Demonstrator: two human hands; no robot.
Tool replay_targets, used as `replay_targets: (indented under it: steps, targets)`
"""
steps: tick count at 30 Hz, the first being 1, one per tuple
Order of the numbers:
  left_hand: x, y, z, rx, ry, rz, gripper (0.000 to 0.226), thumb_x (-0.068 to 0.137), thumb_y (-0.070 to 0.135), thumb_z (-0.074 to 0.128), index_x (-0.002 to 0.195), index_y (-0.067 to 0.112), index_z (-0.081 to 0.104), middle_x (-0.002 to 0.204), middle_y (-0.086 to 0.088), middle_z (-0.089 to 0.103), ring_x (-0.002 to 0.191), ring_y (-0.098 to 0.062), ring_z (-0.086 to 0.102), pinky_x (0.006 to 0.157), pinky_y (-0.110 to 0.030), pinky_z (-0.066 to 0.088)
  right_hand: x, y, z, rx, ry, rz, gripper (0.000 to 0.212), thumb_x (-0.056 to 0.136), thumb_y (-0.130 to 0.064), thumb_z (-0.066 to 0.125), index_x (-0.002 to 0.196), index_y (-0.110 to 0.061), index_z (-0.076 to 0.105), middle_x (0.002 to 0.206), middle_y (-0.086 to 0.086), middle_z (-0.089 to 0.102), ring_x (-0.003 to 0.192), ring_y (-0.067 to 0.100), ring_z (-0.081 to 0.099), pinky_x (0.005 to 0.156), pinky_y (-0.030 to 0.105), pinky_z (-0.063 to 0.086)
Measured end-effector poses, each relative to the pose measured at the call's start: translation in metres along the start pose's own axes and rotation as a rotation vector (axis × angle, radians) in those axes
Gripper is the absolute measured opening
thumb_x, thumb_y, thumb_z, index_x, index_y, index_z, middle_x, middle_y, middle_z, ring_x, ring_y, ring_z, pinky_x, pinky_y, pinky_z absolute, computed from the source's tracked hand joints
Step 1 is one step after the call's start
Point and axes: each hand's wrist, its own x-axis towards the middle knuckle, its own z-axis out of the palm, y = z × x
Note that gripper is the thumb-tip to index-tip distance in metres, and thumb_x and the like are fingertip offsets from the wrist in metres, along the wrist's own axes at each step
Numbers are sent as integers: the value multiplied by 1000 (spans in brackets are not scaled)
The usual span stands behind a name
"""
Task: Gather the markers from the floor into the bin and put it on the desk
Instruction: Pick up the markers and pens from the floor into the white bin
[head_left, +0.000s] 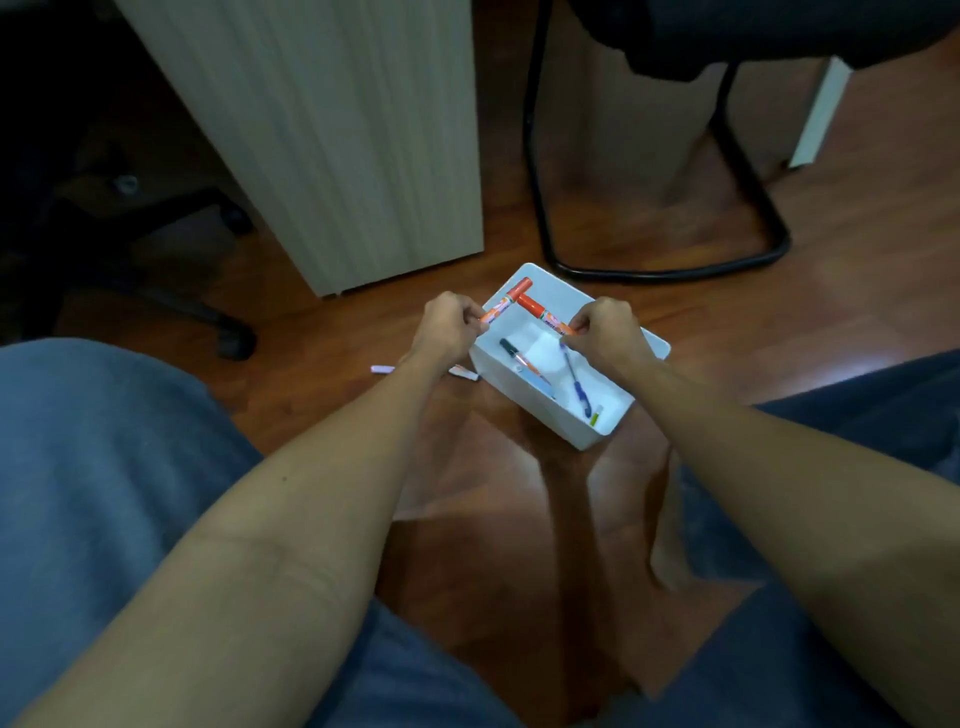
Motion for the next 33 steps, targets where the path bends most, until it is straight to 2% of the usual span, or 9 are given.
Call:
replay_targets:
  steps: [5, 8, 11, 13, 17, 25, 29, 31, 33]
  targets:
    - [13, 40, 39, 11, -78, 39, 19, 89, 14, 70, 106, 4, 74, 95, -9, 69, 82, -17, 57, 70, -25, 41, -6, 37, -6, 8, 4, 119, 24, 83, -21, 77, 96, -1, 79, 99, 16, 74, 91, 29, 69, 71, 27, 45]
    - [14, 46, 57, 14, -88, 43, 24, 90, 14, 70, 110, 1, 72, 97, -11, 70, 84, -18, 56, 74, -26, 44, -10, 51, -1, 20, -5, 179, 24, 84, -23, 75, 89, 0, 77, 89, 15, 73, 89, 29, 69, 67, 24, 39]
    - [14, 40, 60, 28, -87, 34, 28, 91, 13, 69, 115, 0, 69, 100, -12, 69, 88, -18, 58, 78, -24, 43, -7, 52, 3, 15, -12, 172, 26, 84, -23, 75, 97, 0, 77, 100, 14, 73, 100, 29, 68, 76, 27, 45]
    - [16, 32, 51, 24, -66, 31, 28, 90, 14, 69, 114, 0, 69, 105, -15, 71, 94, -24, 63, 79, -25, 45, 0, 44, 4, 32, -19, 149, 29, 84, -21, 76, 104, 0, 75, 109, 15, 72, 103, 28, 67, 85, 29, 49]
    - [17, 8, 18, 13, 31, 1, 20, 90, 14, 68, 105, 2, 73, 105, -15, 71, 89, -20, 61, 80, -27, 46, 11, 12, 9, 34, -22, 60, 30, 84, -21, 77, 104, 0, 76, 108, 16, 73, 98, 28, 69, 88, 33, 54]
    - [12, -60, -40, -1, 139, -105, 21, 89, 22, 70, 105, 8, 72, 111, -12, 68, 103, -24, 65, 89, -26, 49, 17, -63, 47, 63, -55, -100, 30, 85, -22, 76, 108, -2, 75, 110, 14, 73, 102, 28, 68, 95, 36, 55]
    - [6, -95, -51, 41, 133, -114, 20, 90, 17, 68, 107, 6, 72, 114, -16, 66, 105, -26, 64, 86, -25, 45, 23, -92, 79, 4, -128, -177, 27, 82, -23, 72, 87, 2, 77, 89, 22, 74, 88, 34, 70, 81, 41, 57]
    - [7, -112, -52, 45, 141, -133, 20, 90, 17, 67, 107, 6, 73, 114, -16, 67, 106, -27, 64, 85, -24, 44, 29, -101, 98, -34, -178, -172, 30, 79, -27, 73, 81, 3, 75, 81, 23, 72, 80, 36, 69, 73, 38, 56]
    - [10, -128, -47, 23, 145, -162, 20, 90, 16, 68, 106, 5, 72, 113, -16, 68, 104, -26, 65, 83, -23, 44, 33, -105, 117, -98, -228, -181, 32, 83, -29, 72, 73, 2, 71, 71, 21, 65, 74, 37, 65, 62, 33, 46]
